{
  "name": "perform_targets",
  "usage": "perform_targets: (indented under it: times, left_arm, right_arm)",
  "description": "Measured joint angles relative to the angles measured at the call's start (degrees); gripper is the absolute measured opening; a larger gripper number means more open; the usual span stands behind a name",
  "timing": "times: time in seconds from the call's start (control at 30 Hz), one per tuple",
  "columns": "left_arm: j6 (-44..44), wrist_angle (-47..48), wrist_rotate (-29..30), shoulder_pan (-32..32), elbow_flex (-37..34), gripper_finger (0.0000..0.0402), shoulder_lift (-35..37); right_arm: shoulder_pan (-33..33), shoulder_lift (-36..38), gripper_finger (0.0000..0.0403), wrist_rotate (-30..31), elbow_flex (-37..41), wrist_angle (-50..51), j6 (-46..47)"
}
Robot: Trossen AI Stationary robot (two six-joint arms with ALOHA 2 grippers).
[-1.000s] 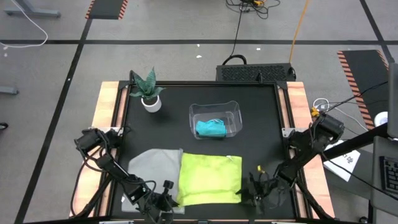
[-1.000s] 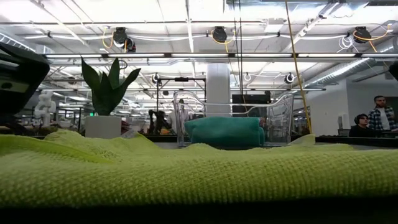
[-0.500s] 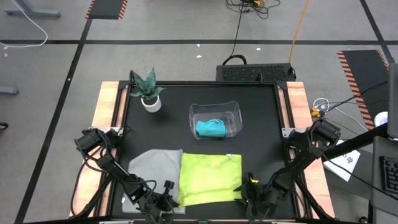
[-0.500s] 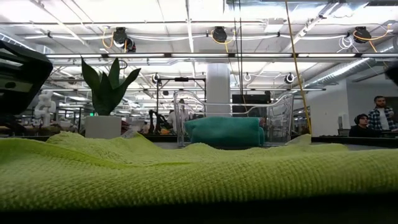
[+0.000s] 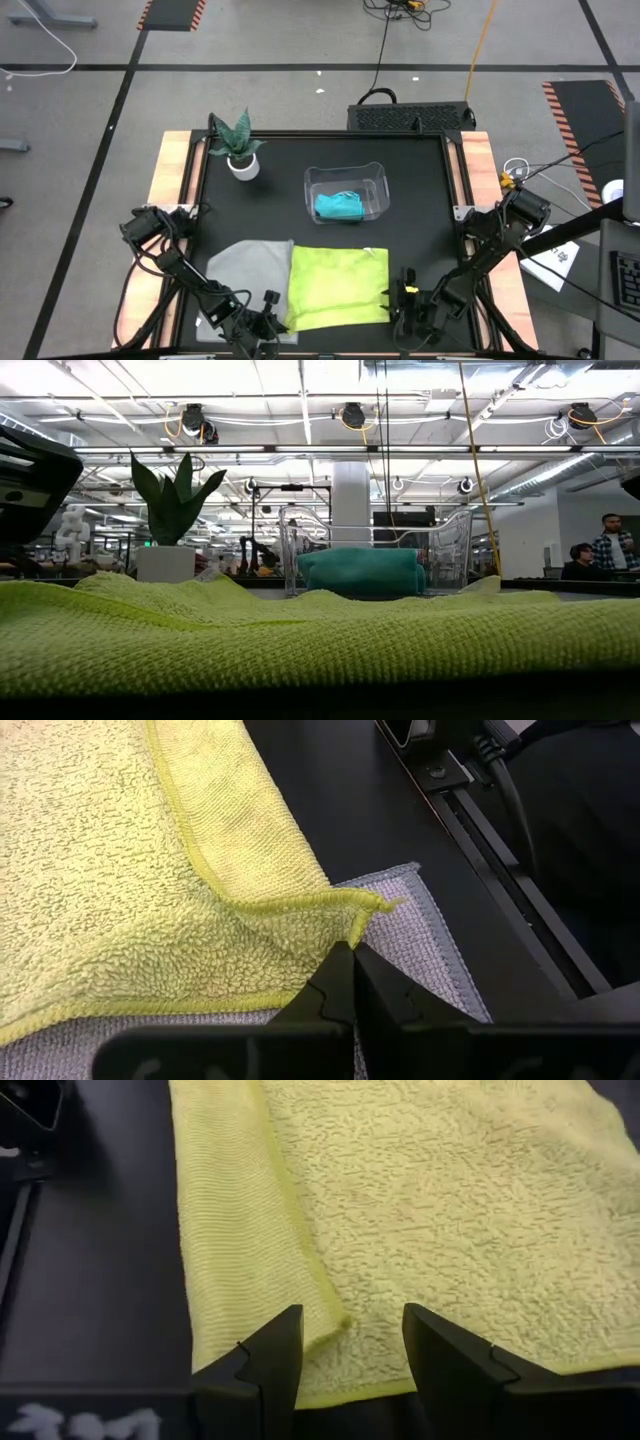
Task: Fold microfiber towels
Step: Fold the green towel
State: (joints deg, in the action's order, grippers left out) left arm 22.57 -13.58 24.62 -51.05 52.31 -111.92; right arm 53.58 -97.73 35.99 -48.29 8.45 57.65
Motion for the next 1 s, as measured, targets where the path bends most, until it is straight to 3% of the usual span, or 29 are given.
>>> perform_targets:
  times: [0.5, 0.6, 0.77, 1.0]
  left_arm:
    - [-0.46, 0.02, 0.07, -0.04, -0.02, 0.0004, 0.0]
    - [-0.46, 0.02, 0.13, -0.04, -0.02, 0.0002, 0.0]
    - [-0.47, 0.04, 0.49, -0.07, -0.02, 0.0003, 0.0]
    - [-1.13, 1.36, 0.94, -0.11, 0.0, 0.0002, -0.02]
  right_arm:
    - [-0.76, -2.55, 0.0157, -5.16, 0.02, -1.72, 1.56]
    - [-0.79, -2.71, 0.0124, -4.57, 0.02, -2.51, -1.41]
    - [-0.67, -2.73, 0.0016, -4.54, 0.02, -5.52, -8.61]
    - [1.85, -1.85, 0.0004, -2.3, 0.02, -6.32, -10.82]
